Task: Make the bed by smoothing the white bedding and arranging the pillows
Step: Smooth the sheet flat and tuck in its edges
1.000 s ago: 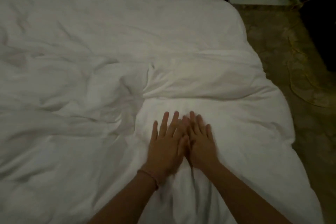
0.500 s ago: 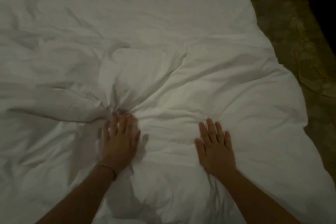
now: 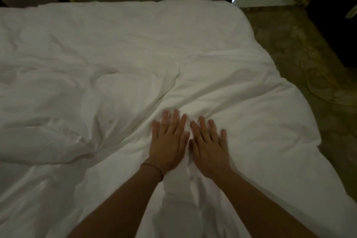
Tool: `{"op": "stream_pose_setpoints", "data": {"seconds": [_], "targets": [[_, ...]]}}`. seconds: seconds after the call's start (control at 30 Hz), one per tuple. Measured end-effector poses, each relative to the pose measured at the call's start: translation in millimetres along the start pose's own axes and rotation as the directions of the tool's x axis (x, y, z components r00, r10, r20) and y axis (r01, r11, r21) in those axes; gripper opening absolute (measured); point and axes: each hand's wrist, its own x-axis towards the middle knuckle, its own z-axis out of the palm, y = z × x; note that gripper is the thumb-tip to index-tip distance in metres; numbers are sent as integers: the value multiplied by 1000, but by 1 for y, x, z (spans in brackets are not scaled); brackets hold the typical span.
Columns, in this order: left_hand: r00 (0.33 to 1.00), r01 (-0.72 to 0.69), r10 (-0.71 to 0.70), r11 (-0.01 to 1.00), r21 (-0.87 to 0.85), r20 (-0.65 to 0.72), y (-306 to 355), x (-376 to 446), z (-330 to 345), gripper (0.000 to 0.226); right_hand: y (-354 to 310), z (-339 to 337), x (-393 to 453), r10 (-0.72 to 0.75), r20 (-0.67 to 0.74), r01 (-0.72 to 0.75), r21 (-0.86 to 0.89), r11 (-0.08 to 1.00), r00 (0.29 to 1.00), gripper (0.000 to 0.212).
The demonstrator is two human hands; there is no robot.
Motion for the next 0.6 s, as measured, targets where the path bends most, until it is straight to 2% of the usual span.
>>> {"op": "stream_pose_setpoints", "data": {"seconds": [0.1, 0.2, 0.33, 0.47, 0.53, 0.6], "targets": [[998, -41, 46, 988, 146, -31, -27, 36, -15, 61, -10, 0, 31, 8, -14, -8, 50, 999, 1000, 61], [996, -85, 88, 968, 236, -4, -69, 53, -24, 60, -26, 0, 61, 13, -21, -12, 69, 998, 1000, 61], [994, -103, 105, 962, 254, 5, -125, 50, -22, 59, -58, 6, 93, -12, -35, 13, 33, 999, 999, 59], [989, -136, 144, 968, 211, -20, -193, 47, -26, 55, -50, 25, 98, 9, -39, -12, -59, 998, 999, 59], [994, -97, 103, 978, 183, -24, -231, 41, -34, 56, -42, 31, 94, 46, -34, -49, -94, 994, 998, 60], [1000, 12, -12, 961, 277, -3, -280, 30, -51, 59, -39, 31, 93, 100, -21, -102, -123, 987, 995, 63]]}}
